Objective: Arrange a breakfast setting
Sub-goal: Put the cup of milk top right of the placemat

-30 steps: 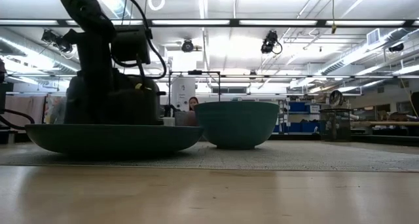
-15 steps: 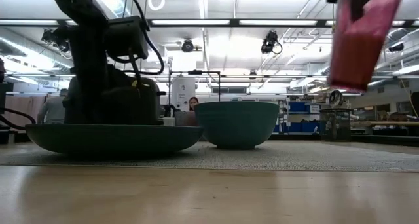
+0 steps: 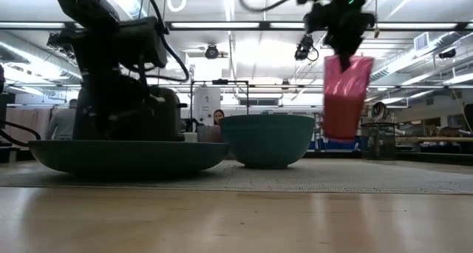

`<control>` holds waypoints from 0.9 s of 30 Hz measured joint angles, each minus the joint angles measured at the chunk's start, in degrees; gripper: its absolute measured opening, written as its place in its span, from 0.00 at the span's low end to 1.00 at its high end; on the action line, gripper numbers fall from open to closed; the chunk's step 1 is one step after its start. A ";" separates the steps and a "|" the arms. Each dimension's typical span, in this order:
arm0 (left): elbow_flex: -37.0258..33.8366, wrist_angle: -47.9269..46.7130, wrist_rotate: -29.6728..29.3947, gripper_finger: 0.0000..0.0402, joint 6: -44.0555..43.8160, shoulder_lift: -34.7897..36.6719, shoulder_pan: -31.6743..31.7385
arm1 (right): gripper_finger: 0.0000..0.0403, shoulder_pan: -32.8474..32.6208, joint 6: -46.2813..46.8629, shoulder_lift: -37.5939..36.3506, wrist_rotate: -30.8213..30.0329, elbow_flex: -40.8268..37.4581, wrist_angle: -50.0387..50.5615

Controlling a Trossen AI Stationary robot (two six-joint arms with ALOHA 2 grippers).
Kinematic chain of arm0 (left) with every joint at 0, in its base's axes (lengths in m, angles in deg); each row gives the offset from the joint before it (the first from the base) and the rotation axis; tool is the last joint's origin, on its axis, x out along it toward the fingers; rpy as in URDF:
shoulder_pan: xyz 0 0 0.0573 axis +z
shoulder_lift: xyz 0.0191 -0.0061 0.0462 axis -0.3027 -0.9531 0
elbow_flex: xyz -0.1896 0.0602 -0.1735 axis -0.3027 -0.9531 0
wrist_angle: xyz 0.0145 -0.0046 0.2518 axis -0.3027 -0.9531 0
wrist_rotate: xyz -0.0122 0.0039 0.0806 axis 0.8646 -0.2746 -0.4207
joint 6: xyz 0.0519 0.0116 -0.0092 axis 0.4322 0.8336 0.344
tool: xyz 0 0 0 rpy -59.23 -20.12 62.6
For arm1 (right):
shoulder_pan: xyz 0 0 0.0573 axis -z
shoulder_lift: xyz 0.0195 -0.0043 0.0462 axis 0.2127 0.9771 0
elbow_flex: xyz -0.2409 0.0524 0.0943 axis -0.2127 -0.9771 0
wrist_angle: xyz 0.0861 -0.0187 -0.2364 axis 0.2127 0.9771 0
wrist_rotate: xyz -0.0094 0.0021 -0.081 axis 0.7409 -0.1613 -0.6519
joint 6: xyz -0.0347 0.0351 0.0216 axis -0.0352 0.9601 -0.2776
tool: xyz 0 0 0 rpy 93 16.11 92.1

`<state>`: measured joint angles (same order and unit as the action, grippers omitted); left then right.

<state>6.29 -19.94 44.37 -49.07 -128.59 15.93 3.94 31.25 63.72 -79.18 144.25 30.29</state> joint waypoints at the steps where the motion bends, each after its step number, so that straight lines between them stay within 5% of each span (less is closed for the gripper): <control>1: 0.19 0.97 0.07 0.28 0.22 -0.99 -0.03 | 0.03 0.75 0.33 1.29 0.53 0.40 -1.00; 10: 0.21 0.15 1.64 0.28 -0.88 -0.92 0.02 | 0.03 7.58 0.92 9.66 8.62 3.46 -1.78; 27: 0.15 -2.29 6.64 0.28 -2.49 -0.45 -0.11 | 0.03 11.11 0.80 12.89 10.97 3.54 -4.15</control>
<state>6.44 -22.23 51.00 -51.56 -129.04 15.82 15.05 32.05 76.61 -68.21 147.79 26.15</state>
